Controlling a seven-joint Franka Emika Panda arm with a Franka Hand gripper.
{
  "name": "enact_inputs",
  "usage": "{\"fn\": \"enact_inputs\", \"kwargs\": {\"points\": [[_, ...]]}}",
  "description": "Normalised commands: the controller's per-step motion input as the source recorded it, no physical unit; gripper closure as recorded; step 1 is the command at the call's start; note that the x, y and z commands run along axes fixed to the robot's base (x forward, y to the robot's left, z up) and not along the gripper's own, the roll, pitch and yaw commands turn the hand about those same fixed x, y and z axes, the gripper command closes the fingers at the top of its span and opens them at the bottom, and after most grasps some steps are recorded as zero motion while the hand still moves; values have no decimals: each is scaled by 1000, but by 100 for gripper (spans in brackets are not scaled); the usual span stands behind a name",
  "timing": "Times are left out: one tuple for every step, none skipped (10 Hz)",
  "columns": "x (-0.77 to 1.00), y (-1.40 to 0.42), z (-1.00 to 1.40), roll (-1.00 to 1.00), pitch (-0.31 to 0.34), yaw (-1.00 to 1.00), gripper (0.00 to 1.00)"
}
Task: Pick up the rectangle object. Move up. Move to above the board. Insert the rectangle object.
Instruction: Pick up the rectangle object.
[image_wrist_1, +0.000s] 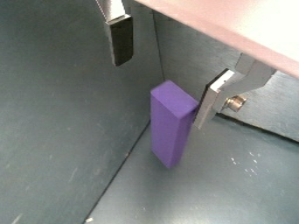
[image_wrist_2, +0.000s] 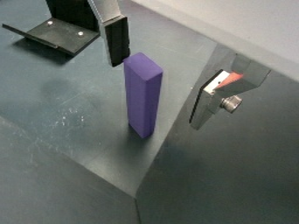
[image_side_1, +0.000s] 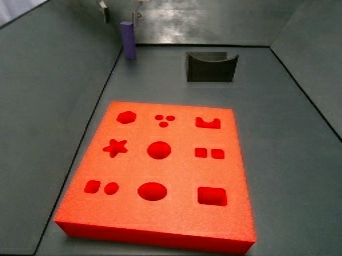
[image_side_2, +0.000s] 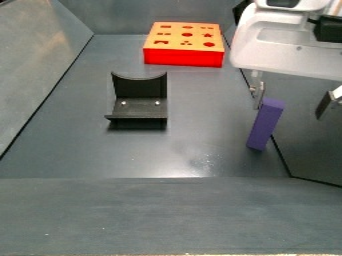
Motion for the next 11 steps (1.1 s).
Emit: {"fn": "enact_inputs", "kwargs": {"points": [[243,-120,-234,-123,-67,0,0],[366,-69,-329,-47,-43,-26,0],[269,0,-440,-37,-50,-189,0],[31,0,-629,-37,-130,-246,0],[0,0,-657,-10,-139,-274,0],[0,0,-634,-33,-156,-260,0],[0,0,-500,-73,-140,-209,0],[77,-29,-314,-97,-93,-163,0],[131,-43,-177,-111,-64,-143,0],[20,-37,-91,-106,-76,-120,0],[0,0,0,0,0,0,0]]}}
